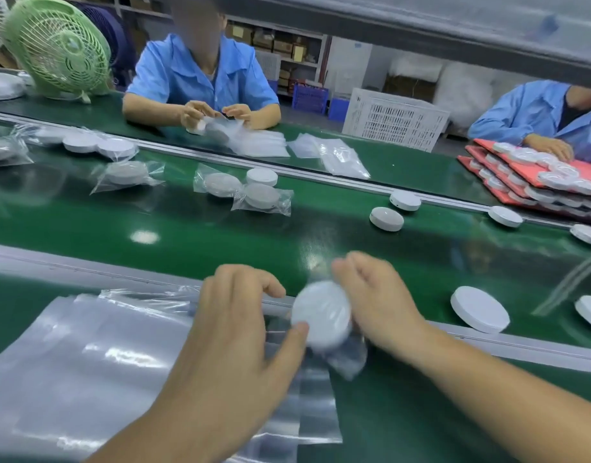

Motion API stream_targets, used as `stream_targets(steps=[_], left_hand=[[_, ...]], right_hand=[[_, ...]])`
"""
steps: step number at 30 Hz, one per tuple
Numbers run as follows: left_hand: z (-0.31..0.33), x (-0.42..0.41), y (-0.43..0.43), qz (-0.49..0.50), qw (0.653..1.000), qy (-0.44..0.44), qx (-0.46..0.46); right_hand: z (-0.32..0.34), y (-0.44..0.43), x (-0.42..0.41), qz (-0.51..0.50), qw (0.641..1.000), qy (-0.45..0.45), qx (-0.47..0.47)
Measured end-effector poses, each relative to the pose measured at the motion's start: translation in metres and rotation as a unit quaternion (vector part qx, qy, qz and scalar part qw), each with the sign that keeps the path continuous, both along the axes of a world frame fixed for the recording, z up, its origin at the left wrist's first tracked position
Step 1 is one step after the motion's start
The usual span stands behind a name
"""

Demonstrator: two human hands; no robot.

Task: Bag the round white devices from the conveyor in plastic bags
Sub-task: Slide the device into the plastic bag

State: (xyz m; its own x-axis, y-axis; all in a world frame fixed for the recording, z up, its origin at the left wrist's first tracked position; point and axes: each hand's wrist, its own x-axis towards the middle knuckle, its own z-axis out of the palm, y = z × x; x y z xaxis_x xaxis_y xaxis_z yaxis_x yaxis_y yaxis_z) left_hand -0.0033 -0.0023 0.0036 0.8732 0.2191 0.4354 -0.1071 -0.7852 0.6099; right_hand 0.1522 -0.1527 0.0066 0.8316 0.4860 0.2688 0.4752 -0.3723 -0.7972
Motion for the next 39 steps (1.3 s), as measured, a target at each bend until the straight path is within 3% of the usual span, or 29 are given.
stream_targets(steps=[1, 4, 7, 10, 14, 16, 18, 20, 21, 24, 28, 31, 33, 36, 39], left_hand=[[0.003, -0.001, 0.003, -0.022, 0.998, -0.004, 0.062], [0.009, -0.001, -0.004, -0.128, 0.975, 0.098, 0.15], [-0.002, 0.0, -0.015, -0.188, 0.96, 0.135, 0.156], [-0.004, 0.001, -0.016, -0.219, 0.943, 0.161, 0.192], [-0.005, 0.001, -0.014, -0.192, 0.957, 0.143, 0.163], [-0.014, 0.001, -0.015, -0.178, 0.96, 0.121, 0.179], [-0.011, 0.003, -0.014, -0.159, 0.963, 0.108, 0.189], [-0.008, 0.001, -0.016, -0.138, 0.971, 0.104, 0.164], [-0.015, 0.0, -0.015, -0.141, 0.974, 0.095, 0.149], [-0.022, 0.002, -0.017, -0.124, 0.976, 0.091, 0.153], [-0.023, -0.001, -0.016, -0.114, 0.981, 0.078, 0.137], [-0.022, 0.001, -0.011, -0.091, 0.989, 0.075, 0.089], [-0.02, 0.002, -0.01, -0.058, 0.995, 0.056, 0.061], [-0.016, 0.001, -0.012, -0.046, 0.998, 0.031, -0.019], [-0.009, -0.002, -0.016, -0.144, 0.96, 0.041, -0.236]], right_hand=[[0.002, 0.008, 0.022, -0.061, 0.997, 0.03, 0.039], [0.013, 0.027, 0.092, -0.176, 0.963, 0.17, 0.11], [0.011, 0.04, 0.131, -0.152, 0.967, 0.203, -0.006], [0.006, 0.049, 0.126, -0.102, 0.979, 0.152, -0.086], [0.008, 0.027, 0.093, -0.084, 0.982, 0.017, -0.17], [0.007, -0.005, 0.079, -0.102, 0.95, -0.075, -0.287], [0.001, -0.047, 0.071, -0.146, 0.881, -0.137, -0.429], [-0.009, -0.095, 0.068, -0.166, 0.832, -0.115, -0.516], [-0.014, -0.117, 0.066, -0.163, 0.835, -0.09, -0.519], [-0.025, -0.155, 0.062, -0.153, 0.904, -0.071, -0.393], [-0.018, -0.15, 0.045, -0.078, 0.932, -0.165, -0.314], [-0.011, -0.128, 0.016, 0.037, 0.91, -0.329, -0.25], [-0.014, -0.113, -0.005, 0.111, 0.891, -0.388, -0.205], [-0.013, -0.09, -0.031, 0.153, 0.911, -0.361, -0.126], [-0.011, -0.069, -0.053, 0.119, 0.956, -0.265, 0.03]])
